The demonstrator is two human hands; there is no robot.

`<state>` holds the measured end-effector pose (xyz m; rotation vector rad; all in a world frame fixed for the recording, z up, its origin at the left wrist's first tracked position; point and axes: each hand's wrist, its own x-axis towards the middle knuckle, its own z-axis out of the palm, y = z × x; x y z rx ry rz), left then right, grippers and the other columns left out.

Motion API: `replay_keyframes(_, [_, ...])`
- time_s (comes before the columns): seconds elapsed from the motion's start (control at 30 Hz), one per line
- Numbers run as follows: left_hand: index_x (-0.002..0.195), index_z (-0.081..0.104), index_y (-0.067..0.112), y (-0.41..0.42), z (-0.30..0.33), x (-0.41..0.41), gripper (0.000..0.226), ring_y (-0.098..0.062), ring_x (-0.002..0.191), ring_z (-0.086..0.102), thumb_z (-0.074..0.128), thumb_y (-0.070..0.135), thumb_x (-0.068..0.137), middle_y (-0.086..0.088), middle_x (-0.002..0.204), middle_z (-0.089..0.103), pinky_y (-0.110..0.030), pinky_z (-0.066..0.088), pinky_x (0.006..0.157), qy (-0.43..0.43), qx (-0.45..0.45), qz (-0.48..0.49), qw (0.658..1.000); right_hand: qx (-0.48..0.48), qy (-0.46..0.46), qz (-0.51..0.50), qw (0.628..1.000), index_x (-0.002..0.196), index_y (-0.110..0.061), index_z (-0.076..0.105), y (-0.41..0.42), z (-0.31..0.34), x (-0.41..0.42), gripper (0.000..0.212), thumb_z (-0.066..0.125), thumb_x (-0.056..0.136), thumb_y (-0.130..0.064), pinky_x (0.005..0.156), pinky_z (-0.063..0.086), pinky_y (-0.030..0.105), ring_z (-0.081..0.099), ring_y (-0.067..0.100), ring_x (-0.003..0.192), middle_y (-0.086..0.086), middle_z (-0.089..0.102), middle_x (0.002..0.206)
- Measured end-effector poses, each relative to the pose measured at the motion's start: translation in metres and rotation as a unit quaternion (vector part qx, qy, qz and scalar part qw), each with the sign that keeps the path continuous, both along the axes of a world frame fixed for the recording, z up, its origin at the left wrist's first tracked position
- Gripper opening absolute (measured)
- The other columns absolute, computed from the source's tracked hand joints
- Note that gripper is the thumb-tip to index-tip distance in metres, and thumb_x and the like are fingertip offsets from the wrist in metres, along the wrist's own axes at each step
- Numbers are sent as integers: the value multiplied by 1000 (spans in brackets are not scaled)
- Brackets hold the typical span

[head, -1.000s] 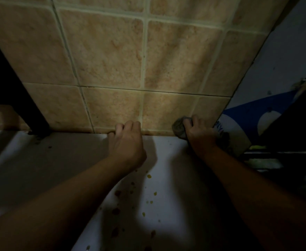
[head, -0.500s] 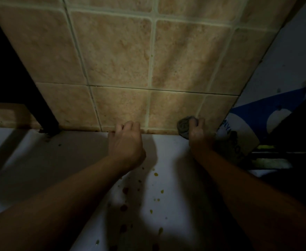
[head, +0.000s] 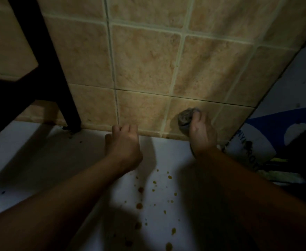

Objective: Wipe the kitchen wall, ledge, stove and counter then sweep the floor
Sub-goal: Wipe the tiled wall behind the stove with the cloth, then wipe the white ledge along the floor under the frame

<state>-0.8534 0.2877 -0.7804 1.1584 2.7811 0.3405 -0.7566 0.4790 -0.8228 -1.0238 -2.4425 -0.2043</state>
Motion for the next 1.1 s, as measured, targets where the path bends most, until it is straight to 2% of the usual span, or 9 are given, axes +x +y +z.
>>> replay_keyframes(0.1, [139,30,19,-9,8,1,66,-25,127,29,64,23,83,0,143,33,-37,32,99,0,5,11,1000,-37,-99,71,992,134,-3,38,-26,3,-22,41,42,95,-12,79,50,35,57,30,101,20,45,126])
replay_keyframes(0.2, [136,33,20,-19,21,0,61,-24,126,30,64,21,83,1,140,36,-37,34,98,5,31,32,999,-59,-129,111,984,137,-5,30,-51,9,-46,43,42,98,-15,90,43,34,48,30,115,19,35,135])
replay_keyframes(0.33, [134,35,20,-38,36,-3,57,-24,127,30,62,19,84,1,140,37,-35,34,99,4,59,63,996,-133,-88,122,980,132,-9,36,-65,37,-52,44,52,90,-7,92,42,38,48,31,114,14,38,131])
replay_keyframes(0.43, [138,30,20,-52,50,-2,62,-24,130,28,61,19,85,0,144,33,-35,33,101,-4,72,83,994,-253,50,152,954,111,-21,51,-72,59,-54,39,55,79,0,86,48,38,54,30,103,8,49,117])
replay_keyframes(0.57, [145,22,20,-68,78,-4,69,-26,133,30,60,25,87,-2,147,31,-37,32,105,-16,87,98,991,-383,191,178,886,100,-19,57,-94,96,-56,31,63,78,2,65,41,14,53,13,82,-5,54,87])
replay_keyframes(0.7, [146,21,18,-85,104,-12,71,-29,133,35,60,25,87,-7,146,37,-42,35,107,-53,129,107,984,-506,261,191,800,87,-24,54,-120,130,-65,39,67,75,11,71,47,22,53,13,74,-6,50,76])
replay_keyframes(0.93, [143,29,16,-113,143,-29,55,-30,123,47,52,19,94,-10,136,48,-36,40,99,-185,233,209,931,-667,322,229,631,104,-10,55,-157,179,-67,34,49,85,17,61,52,24,60,17,73,6,61,84])
replay_keyframes(1.0, [143,29,14,-118,150,-33,52,-31,122,47,48,17,95,-11,137,45,-36,41,100,-241,258,235,906,-725,345,229,551,103,-10,56,-159,190,-68,31,45,89,15,69,53,32,63,24,76,13,65,89])
replay_keyframes(1.1, [141,36,9,-120,160,-37,46,-29,119,51,46,19,97,-12,135,49,-45,38,106,-410,327,240,817,-777,362,241,455,118,-6,55,-159,202,-71,33,41,92,10,68,57,33,66,27,79,17,67,94])
